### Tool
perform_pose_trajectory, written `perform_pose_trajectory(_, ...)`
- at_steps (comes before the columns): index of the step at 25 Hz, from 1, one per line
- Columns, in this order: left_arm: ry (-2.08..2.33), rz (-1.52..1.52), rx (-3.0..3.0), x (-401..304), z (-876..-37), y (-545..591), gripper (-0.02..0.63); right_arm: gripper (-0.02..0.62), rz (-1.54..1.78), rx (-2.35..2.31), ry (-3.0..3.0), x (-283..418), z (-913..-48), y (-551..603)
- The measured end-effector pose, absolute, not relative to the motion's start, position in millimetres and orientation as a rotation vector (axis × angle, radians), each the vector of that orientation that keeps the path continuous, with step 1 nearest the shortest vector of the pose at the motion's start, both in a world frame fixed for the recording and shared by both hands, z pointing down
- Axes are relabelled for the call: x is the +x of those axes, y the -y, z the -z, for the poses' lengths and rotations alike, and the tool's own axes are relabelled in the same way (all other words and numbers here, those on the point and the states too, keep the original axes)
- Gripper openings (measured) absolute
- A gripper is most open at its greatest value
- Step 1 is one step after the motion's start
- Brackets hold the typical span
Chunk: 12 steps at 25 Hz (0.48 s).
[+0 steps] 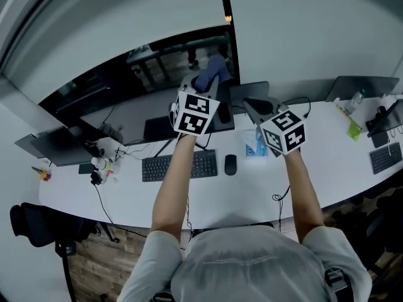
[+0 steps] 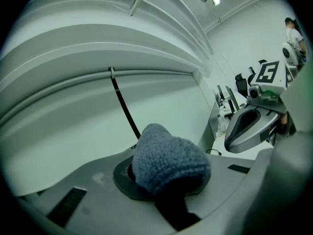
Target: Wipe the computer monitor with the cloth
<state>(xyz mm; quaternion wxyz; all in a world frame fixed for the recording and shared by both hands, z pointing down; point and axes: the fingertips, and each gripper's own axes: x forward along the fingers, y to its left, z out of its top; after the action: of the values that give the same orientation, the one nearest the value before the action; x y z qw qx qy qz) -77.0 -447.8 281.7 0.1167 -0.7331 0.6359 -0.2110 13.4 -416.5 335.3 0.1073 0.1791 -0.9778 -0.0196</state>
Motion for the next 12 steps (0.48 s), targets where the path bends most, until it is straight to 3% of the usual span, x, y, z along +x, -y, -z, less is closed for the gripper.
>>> perform_pose_trajectory(12, -1.997, 0.513, -2.070, -147, -284, 409, 0.055, 0.005, 0.087, 0.539, 2.874, -36, -337, 393)
